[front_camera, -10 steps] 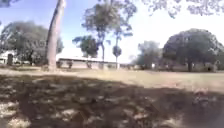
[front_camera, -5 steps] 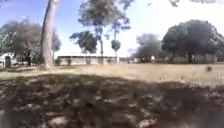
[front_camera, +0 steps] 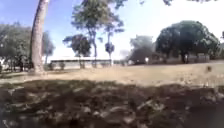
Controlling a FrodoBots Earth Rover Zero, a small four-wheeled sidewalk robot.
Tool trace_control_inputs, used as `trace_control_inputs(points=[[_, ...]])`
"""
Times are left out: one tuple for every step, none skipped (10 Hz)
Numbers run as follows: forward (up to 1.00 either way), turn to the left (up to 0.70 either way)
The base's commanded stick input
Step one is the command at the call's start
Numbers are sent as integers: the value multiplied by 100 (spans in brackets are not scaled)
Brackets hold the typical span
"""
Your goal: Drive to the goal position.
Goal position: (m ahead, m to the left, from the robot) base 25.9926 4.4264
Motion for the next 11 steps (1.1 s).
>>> trace_control_inputs(points=[[70, 0], [70, 0], [70, 0], [70, 0], [70, 0], [70, 0], [70, 0], [70, 0], [70, 0], [70, -14], [70, -32]])
